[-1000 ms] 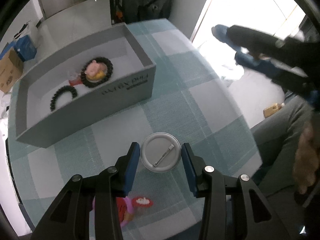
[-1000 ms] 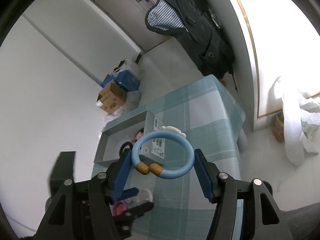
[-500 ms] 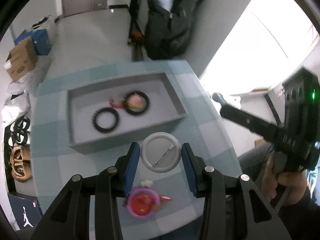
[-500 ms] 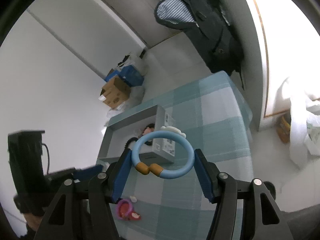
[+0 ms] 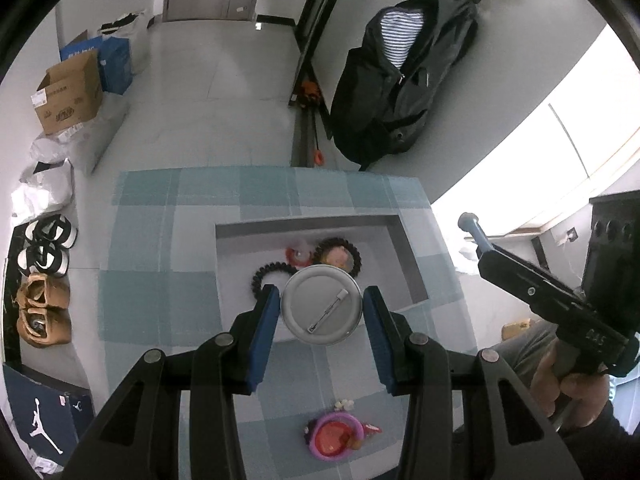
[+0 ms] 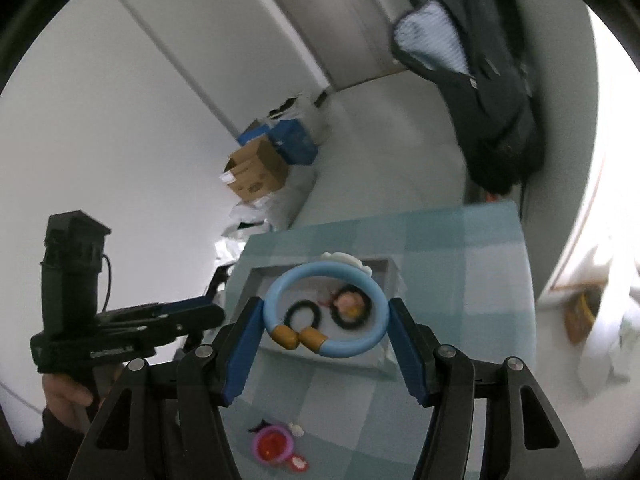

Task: Organize jewelry
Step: 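Grasp the white round badge with the left gripper while the right gripper holds the blue ring, then lower the white badge and blue ring into the grey box while opening both grippers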

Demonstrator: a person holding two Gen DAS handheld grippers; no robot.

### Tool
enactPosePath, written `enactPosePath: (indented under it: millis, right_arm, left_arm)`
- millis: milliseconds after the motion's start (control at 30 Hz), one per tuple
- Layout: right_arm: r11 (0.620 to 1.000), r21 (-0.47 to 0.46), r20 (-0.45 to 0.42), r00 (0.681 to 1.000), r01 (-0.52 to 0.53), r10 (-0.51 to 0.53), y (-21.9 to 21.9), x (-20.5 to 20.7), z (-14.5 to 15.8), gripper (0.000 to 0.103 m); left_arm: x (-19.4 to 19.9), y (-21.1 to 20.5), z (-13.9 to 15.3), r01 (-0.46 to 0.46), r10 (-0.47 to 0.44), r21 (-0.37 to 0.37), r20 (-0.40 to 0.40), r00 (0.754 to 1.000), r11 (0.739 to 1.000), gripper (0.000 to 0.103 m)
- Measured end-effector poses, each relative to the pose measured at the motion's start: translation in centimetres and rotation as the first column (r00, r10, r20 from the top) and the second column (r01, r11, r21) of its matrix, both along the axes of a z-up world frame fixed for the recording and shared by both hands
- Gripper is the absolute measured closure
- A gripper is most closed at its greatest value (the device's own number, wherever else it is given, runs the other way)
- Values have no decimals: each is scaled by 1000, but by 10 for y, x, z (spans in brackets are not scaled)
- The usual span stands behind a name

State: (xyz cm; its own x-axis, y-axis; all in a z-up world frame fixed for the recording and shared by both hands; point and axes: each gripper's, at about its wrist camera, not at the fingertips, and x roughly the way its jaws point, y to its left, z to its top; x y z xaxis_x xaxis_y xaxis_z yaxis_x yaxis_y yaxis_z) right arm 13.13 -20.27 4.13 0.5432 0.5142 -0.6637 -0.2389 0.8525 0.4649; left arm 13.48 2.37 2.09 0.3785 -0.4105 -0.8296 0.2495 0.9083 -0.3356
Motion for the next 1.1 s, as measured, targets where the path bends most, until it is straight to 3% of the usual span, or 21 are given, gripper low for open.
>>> enactPosePath:
  millis: [133,300,600,800,1100]
  right_arm:
    - [994,-56,10,996,-90,91,20,20,1,42]
    - [975,-103,-28,981,-195,193,44,44,-19,42]
    - [960,-102,-109,962,-262,251,66,60,-54,42]
    - [955,-110,-134,956,-277,262,68,66,-58,42]
    - [947,-144,-138,954,-286,266,67,64,-64,41]
  left_arm:
    - [15,6,-11,-2,2,-24,-20,1000,1000,65]
    - [37,26,-35,-63,45,-154,-119,992,986,65]
    - [55,25,-54,-65,49,-108,-145,988,992,65]
    - [58,12,-56,-16,6,-74,-132,991,997,65]
    - [61,8,-63,-2,-12,-90,-155,988,996,65]
